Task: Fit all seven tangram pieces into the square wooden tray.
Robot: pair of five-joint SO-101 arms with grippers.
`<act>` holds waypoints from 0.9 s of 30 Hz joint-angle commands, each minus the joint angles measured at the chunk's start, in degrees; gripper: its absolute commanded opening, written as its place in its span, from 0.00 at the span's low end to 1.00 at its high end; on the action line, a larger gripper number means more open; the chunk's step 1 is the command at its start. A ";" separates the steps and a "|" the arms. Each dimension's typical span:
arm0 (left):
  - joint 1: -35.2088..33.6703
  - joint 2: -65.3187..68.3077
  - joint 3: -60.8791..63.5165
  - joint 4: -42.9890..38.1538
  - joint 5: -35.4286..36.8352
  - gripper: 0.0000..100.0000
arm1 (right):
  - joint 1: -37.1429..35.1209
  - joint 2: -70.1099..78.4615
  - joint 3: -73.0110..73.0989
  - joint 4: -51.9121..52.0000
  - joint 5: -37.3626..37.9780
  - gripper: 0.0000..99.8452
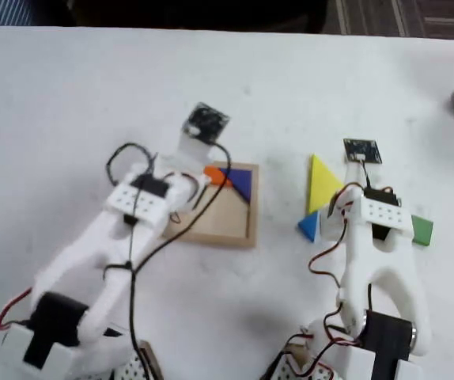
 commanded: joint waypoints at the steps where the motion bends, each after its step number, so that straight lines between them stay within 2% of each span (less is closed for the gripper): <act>1: -1.71 -6.20 4.40 -8.70 0.35 0.02 | 0.31 -2.07 -0.18 -1.54 0.70 0.02; 7: -2.51 -9.45 6.33 -8.44 0.44 0.02 | 0.84 -2.15 0.53 -4.44 0.44 0.02; 13: -9.80 -10.33 6.33 -5.01 0.44 0.02 | -0.04 -2.15 -1.32 -4.62 0.44 0.02; 17: -14.37 -10.42 8.00 -3.25 0.44 0.02 | -2.24 -2.15 -5.36 -0.75 0.26 0.02; 27: -20.53 -10.42 10.46 -4.40 0.44 0.02 | -9.36 -2.07 -15.91 5.85 -10.81 0.02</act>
